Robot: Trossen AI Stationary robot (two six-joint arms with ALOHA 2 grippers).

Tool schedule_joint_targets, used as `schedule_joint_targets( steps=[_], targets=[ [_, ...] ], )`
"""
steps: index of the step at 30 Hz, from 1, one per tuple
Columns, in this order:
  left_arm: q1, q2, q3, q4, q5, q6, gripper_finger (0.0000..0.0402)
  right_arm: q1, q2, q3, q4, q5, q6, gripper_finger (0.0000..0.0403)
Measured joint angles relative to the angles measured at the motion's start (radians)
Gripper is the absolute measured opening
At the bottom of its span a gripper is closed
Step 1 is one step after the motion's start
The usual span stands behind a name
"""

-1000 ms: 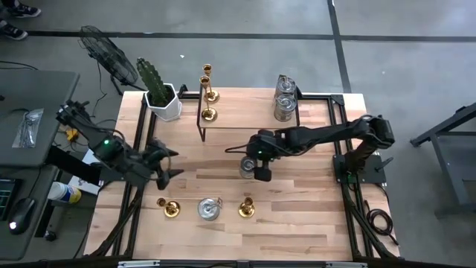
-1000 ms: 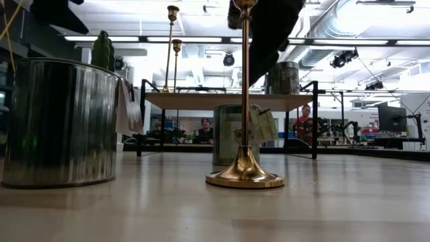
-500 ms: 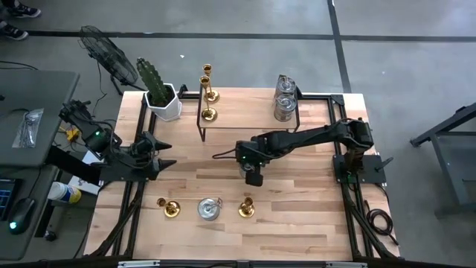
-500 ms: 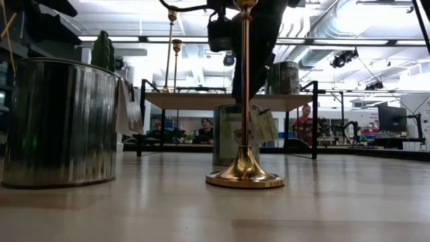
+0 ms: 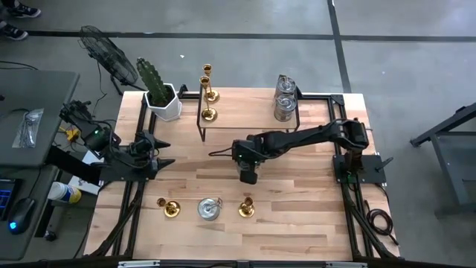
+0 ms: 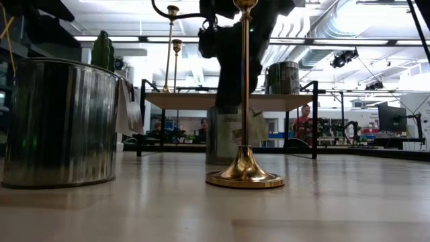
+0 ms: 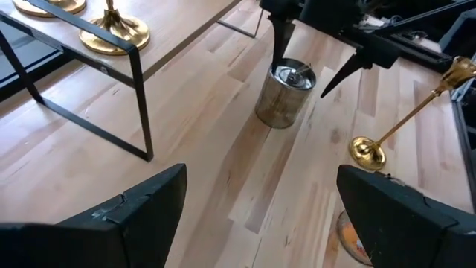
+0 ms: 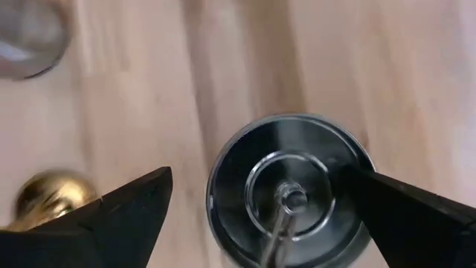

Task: Pick & Place candle stick holders
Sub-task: Put the silver scented candle on the shelf

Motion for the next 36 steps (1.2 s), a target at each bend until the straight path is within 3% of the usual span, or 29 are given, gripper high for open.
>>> schedule_joint_targets(
  steps=[2, 11, 19, 31, 36],
  targets=[
    [0.000, 0.000, 0.000, -0.006, 0.002, -0.003, 0.0342, 0.001, 0.004, 0.000, 0.009, 0.055, 0.008, 0.0400],
    [0.000, 0.000, 0.000, -0.005, 0.023, -0.003, 0.0342, 0.027, 0.005, 0.048, -0.068, 0.059, -0.014, 0.0400],
    [0.000, 0.000, 0.000, -0.006, 0.021, 0.001, 0.0342, 0.029, 0.005, 0.135, -0.140, 0.134, -0.050, 0.0400],
    [0.000, 0.000, 0.000, -0.013, 0.031, 0.001, 0.0342, -0.034, 0.048, 0.135, -0.184, 0.068, -0.090, 0.0400],
    [0.000, 0.000, 0.000, -0.012, 0.032, 0.001, 0.0342, -0.045, 0.047, 0.123, -0.215, 0.015, -0.021, 0.0400]
  ],
)
